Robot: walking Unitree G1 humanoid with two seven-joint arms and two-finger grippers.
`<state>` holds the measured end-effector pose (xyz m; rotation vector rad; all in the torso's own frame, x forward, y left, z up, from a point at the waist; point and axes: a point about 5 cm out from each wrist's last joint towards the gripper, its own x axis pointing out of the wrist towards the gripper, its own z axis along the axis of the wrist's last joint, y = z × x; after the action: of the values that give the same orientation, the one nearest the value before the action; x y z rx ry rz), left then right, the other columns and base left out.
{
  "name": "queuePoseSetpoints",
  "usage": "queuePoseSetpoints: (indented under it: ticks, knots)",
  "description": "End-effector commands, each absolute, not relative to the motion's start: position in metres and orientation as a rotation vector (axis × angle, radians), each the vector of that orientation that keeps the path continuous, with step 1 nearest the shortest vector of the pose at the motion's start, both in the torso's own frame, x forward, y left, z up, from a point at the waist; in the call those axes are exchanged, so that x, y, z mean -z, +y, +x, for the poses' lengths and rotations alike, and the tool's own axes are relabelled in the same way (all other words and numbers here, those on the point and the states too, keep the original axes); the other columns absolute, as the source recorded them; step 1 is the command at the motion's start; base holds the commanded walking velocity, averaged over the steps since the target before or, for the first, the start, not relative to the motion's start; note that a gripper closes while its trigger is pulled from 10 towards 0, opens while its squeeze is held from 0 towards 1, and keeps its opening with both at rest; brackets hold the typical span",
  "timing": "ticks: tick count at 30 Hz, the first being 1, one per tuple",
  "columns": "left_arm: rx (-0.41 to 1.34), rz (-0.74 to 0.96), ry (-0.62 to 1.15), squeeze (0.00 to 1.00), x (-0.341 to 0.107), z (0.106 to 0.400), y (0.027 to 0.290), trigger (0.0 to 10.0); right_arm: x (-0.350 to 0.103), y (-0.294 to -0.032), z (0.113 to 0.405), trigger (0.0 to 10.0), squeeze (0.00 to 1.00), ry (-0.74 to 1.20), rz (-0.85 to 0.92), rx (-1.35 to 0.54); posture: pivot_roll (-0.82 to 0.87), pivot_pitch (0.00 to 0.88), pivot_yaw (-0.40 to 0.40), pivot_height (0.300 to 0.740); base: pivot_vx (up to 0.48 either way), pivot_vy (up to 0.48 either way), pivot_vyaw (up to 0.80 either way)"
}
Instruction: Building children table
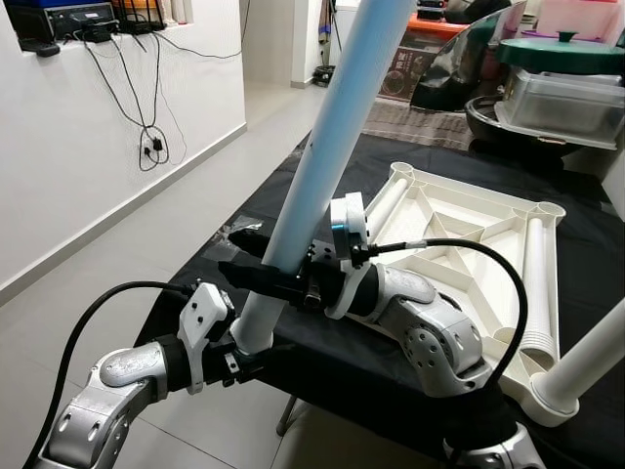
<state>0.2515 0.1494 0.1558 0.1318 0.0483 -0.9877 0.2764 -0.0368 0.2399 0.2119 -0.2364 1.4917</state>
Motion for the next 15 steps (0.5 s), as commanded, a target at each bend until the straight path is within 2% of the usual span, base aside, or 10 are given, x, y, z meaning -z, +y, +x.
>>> queuePoseSetpoints:
  ticks: [1,9,10,11,12,13,14,15]
  knots:
    - [1.055,0.118,-0.043,0.0,-0.171,0.249,0.138,0.0,-0.237,-0.022,0.261,0.0,0.0,-0.221,0.259,-1.643,0.06,0.0,-0.047,0.74,0.0,0.0,0.0]
    - [1.06,0.143,-0.037,0.0,-0.17,0.247,0.137,0.0,-0.238,-0.021,0.266,0.0,0.0,-0.22,0.231,-1.584,0.06,0.0,-0.049,0.74,0.0,0.0,0.0]
    - [1.06,0.148,-0.035,0.0,-0.17,0.247,0.136,0.0,-0.24,-0.022,0.268,10.0,0.0,-0.222,0.24,-1.574,0.06,0.0,-0.05,0.74,0.0,0.0,0.0]
    - [1.06,0.151,-0.033,0.0,-0.17,0.247,0.136,1.0,-0.241,-0.023,0.269,10.0,0.18,-0.225,0.249,-1.568,0.06,0.0,-0.053,0.74,0.0,0.0,0.0]
    - [1.06,0.151,-0.033,0.0,-0.17,0.247,0.136,1.0,-0.241,-0.023,0.269,10.0,0.18,-0.225,0.249,-1.568,0.06,0.0,-0.053,0.74,0.0,0.0,0.0]
    - [1.058,0.156,-0.031,0.0,-0.17,0.246,0.136,4.0,-0.243,-0.025,0.27,10.0,0.85,-0.228,0.259,-1.565,0.06,0.0,-0.053,0.74,0.0,0.0,0.0]
    - [1.058,0.159,-0.029,0.0,-0.17,0.246,0.135,10.0,-0.244,-0.026,0.271,10.0,1.0,-0.233,0.268,-1.567,0.06,0.0,-0.053,0.74,0.0,0.0,0.0]
    - [1.055,0.165,-0.031,0.0,-0.171,0.246,0.135,10.0,-0.245,-0.028,0.272,10.0,1.0,-0.242,0.271,-1.567,0.07,0.0,-0.056,0.74,0.0,0.0,0.0]
